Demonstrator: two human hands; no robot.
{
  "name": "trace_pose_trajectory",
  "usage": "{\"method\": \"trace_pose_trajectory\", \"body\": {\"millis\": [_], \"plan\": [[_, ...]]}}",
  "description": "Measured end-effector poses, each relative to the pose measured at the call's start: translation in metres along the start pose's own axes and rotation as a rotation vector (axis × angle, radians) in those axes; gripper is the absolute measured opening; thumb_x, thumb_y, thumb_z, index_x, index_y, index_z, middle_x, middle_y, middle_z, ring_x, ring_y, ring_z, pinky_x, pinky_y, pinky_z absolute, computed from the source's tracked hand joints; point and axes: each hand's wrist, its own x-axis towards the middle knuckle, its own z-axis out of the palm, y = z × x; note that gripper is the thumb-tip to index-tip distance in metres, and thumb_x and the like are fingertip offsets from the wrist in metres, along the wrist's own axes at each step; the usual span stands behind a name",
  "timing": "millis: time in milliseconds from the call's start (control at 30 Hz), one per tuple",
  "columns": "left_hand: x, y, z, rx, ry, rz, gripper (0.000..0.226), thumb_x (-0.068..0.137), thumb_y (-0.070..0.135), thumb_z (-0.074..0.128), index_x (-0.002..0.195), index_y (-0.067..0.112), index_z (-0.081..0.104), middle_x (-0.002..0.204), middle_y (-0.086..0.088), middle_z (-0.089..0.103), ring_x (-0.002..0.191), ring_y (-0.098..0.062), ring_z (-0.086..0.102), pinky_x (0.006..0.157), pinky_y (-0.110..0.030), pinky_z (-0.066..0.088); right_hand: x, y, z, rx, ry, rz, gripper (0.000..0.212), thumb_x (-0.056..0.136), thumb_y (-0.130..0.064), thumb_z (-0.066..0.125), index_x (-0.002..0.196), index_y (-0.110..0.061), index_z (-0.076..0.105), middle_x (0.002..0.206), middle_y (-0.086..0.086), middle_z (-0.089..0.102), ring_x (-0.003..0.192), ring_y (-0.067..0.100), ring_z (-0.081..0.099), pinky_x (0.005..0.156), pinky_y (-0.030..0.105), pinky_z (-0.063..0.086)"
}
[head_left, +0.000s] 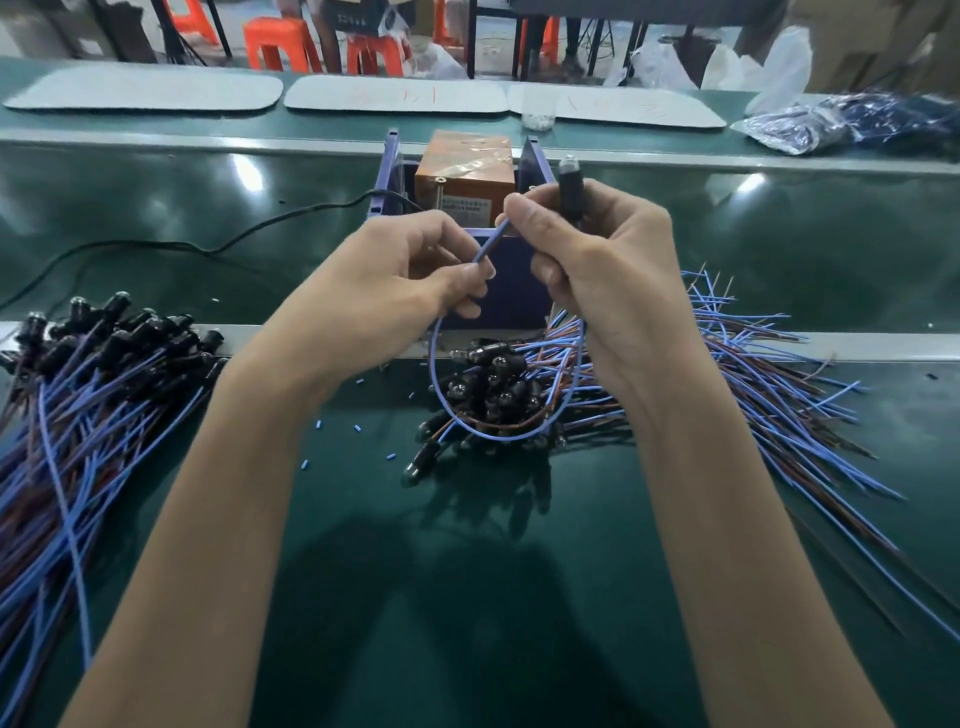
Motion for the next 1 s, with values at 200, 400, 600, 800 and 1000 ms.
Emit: {"method": "trace_pose_trajectory", "body": {"millis": [200, 400, 600, 800, 1000], "plan": [[0.0, -0.001, -0.004, -0.054, 0.191, 0.097, 0.01, 0.085, 0.02, 0.07, 0.079, 0.028, 0.07, 0.071, 0.007, 0.07, 0.07, -0.003, 0.062, 0.074, -0.02, 0.05, -0.003, -0.005, 0.003, 0.066, -0.016, 0.053, 0.015, 0.078, -0.021, 0.078, 0.089, -0.016, 0.069, 0.076, 0.006, 0.067, 0.048, 0.005, 0.047, 0.038, 0.013, 0.028], [-0.001, 0.015, 0.011, -0.438, 0.378, 0.152, 0.008, 0.084, 0.011, 0.07, 0.08, 0.018, 0.065, 0.061, 0.011, 0.067, 0.059, -0.003, 0.061, 0.058, -0.016, 0.049, -0.007, -0.005, 0.006, 0.048, -0.098, 0.105, 0.014, 0.079, -0.015, 0.076, 0.088, -0.008, 0.068, 0.067, 0.001, 0.069, 0.052, 0.005, 0.061, 0.038, 0.007, 0.032], [0.001, 0.024, 0.027, -0.744, 0.365, 0.041, 0.008, 0.076, 0.013, 0.07, 0.077, 0.013, 0.062, 0.066, 0.004, 0.068, 0.062, -0.01, 0.068, 0.059, -0.023, 0.053, -0.01, -0.007, 0.005, 0.089, -0.206, 0.092, 0.009, 0.078, 0.002, 0.073, 0.086, 0.002, 0.069, 0.066, 0.008, 0.069, 0.061, 0.011, 0.068, 0.041, 0.005, 0.037], [0.004, 0.022, 0.039, -0.768, 0.384, -0.025, 0.013, 0.085, 0.009, 0.068, 0.074, 0.015, 0.062, 0.082, -0.01, 0.067, 0.08, -0.026, 0.067, 0.062, -0.025, 0.053, -0.01, -0.008, 0.002, -0.005, -0.214, 0.041, 0.012, 0.082, -0.001, 0.07, 0.074, -0.008, 0.065, 0.047, -0.013, 0.058, 0.038, -0.003, 0.049, 0.04, 0.004, 0.033], [0.005, 0.018, 0.031, -0.643, 0.535, -0.023, 0.012, 0.091, 0.015, 0.063, 0.08, 0.016, 0.059, 0.058, 0.011, 0.06, 0.051, -0.003, 0.058, 0.049, -0.017, 0.048, -0.008, -0.008, 0.007, 0.141, -0.212, 0.151, 0.014, 0.089, 0.001, 0.061, 0.078, -0.006, 0.056, 0.07, 0.005, 0.07, 0.063, 0.014, 0.071, 0.047, 0.011, 0.045]]}}
